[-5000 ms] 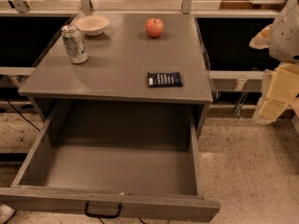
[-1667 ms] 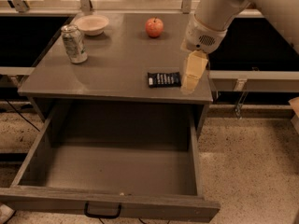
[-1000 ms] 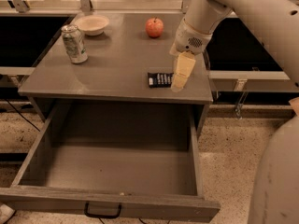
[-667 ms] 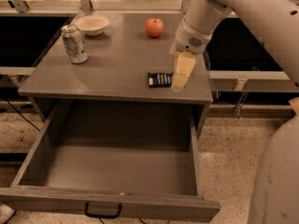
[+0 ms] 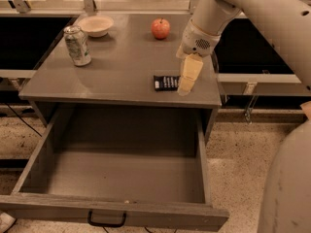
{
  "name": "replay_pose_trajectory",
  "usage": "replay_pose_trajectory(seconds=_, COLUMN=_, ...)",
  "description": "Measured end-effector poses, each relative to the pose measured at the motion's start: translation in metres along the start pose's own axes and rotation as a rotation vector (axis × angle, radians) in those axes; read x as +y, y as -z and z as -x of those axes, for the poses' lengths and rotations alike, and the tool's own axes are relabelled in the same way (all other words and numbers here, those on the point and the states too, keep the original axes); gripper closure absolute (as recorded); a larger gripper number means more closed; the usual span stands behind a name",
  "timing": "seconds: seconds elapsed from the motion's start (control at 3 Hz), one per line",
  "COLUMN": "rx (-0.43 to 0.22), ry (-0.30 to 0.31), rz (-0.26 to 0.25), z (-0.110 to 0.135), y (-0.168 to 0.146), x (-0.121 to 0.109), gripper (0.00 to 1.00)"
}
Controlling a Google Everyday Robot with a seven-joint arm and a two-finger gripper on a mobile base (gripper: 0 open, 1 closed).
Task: Place rxbar blueberry into top drawer
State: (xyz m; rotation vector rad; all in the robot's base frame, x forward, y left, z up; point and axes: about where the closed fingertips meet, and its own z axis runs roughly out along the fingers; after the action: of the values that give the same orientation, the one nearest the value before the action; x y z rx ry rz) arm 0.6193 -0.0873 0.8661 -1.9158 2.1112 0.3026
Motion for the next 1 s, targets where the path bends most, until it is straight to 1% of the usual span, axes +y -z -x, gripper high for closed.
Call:
replay_pose_trajectory(seconds=0.33, rx=-0.013, ry=0.005, rz=0.002, z=0.003, y=-0.003, x=-0.002, gripper=0.00)
replay_pose_trajectory(seconds=1.0, rx=-0.020, ry=0.024, rz=0.026, z=0.007, y=-0.016, x=-0.003, gripper=0.01)
